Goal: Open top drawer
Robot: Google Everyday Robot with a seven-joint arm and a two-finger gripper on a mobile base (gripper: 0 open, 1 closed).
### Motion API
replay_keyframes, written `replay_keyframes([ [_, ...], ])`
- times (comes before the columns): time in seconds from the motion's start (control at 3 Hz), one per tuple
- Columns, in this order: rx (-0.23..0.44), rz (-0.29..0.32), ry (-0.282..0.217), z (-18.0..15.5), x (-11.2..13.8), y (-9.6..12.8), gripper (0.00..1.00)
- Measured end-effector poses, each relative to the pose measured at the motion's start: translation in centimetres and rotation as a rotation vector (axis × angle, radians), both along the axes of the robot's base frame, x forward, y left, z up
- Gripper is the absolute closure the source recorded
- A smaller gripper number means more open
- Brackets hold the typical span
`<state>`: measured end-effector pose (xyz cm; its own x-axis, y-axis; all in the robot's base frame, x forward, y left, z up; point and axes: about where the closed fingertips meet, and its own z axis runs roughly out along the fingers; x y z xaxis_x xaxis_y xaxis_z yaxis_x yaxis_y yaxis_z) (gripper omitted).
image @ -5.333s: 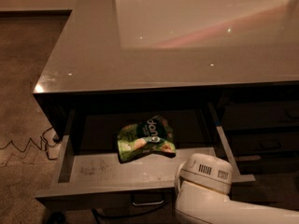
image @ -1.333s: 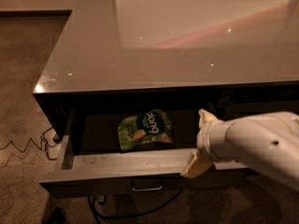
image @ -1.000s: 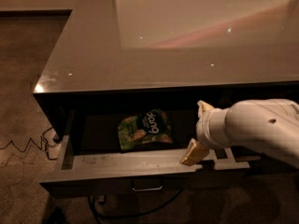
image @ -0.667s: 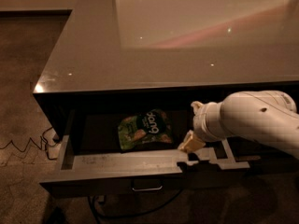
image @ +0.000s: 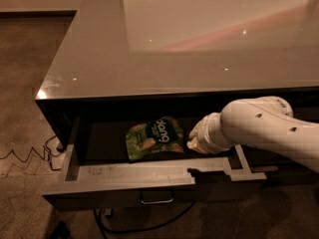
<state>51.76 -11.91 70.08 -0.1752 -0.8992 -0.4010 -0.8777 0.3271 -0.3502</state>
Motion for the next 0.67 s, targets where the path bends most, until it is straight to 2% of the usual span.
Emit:
replay_keyframes([
  [0.33,-0.019,0.031,0.048,-2.5,-0.5,1.3,0.88],
  [0.67,-0.063,0.055,0.109,-5.5,-2.0,1.7,1.00],
])
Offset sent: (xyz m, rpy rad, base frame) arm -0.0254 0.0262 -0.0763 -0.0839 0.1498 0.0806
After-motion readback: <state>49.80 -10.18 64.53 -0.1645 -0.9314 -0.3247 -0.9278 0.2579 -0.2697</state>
